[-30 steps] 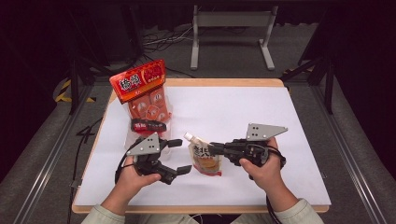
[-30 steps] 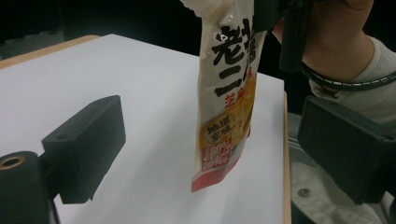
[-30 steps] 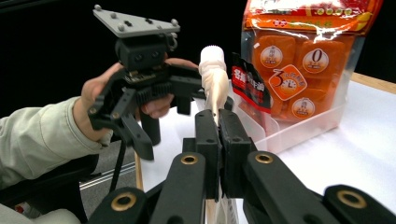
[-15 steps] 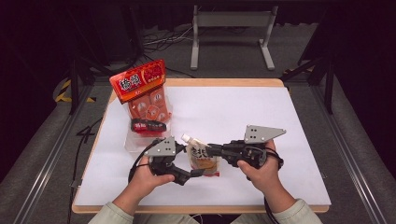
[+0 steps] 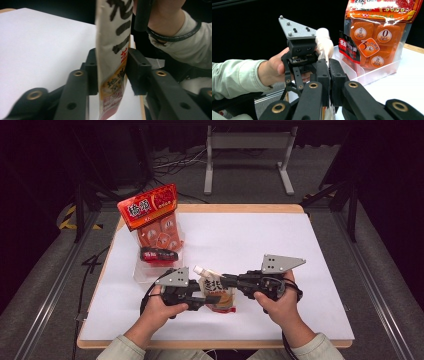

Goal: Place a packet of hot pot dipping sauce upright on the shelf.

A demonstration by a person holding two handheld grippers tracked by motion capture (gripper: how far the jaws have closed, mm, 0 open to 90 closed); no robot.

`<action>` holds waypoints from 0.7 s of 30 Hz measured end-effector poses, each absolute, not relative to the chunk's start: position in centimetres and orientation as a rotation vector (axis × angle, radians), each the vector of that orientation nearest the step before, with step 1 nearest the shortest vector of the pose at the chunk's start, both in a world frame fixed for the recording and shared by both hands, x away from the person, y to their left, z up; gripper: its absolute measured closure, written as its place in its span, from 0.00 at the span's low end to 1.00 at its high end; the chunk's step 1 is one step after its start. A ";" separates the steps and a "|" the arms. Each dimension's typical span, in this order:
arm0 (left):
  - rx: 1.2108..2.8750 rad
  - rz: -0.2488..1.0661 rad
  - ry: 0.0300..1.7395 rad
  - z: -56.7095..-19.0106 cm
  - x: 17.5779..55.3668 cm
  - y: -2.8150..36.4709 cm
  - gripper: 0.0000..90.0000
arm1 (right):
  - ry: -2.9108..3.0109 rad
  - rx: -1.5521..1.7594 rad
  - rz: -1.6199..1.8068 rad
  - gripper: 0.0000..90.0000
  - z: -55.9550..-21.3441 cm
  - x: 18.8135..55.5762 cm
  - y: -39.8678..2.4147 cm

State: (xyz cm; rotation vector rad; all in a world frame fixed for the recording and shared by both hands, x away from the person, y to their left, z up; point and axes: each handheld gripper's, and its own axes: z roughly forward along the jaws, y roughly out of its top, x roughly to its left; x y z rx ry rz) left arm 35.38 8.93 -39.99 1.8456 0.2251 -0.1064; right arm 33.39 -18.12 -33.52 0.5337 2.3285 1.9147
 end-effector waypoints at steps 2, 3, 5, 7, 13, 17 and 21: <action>1.847 -0.115 0.221 -39.9 35.3 9.0 0.80 | 2.327 0.531 1.920 0.98 -33.5 33.4 -18.1; 1.848 -0.121 0.219 -39.8 35.3 9.1 0.83 | 2.326 0.530 1.920 0.98 -33.5 33.4 -18.1; 1.849 -0.121 0.219 -39.7 35.3 9.2 0.86 | 2.320 0.528 1.922 0.98 -33.5 33.3 -18.1; 1.854 -0.126 0.225 -39.5 35.2 9.3 0.88 | 2.314 0.527 1.922 0.98 -33.5 33.3 -18.1; 1.883 -0.121 0.239 -39.2 35.2 9.7 0.93 | 2.300 0.527 1.929 0.91 -33.5 33.4 -18.1; 1.875 -0.138 0.250 -39.2 35.4 10.2 0.94 | 2.283 0.542 1.935 0.88 -33.4 33.6 -18.4; 1.875 -0.120 0.269 -38.9 35.5 11.0 0.95 | 2.276 0.555 1.924 0.85 -33.2 33.6 -18.9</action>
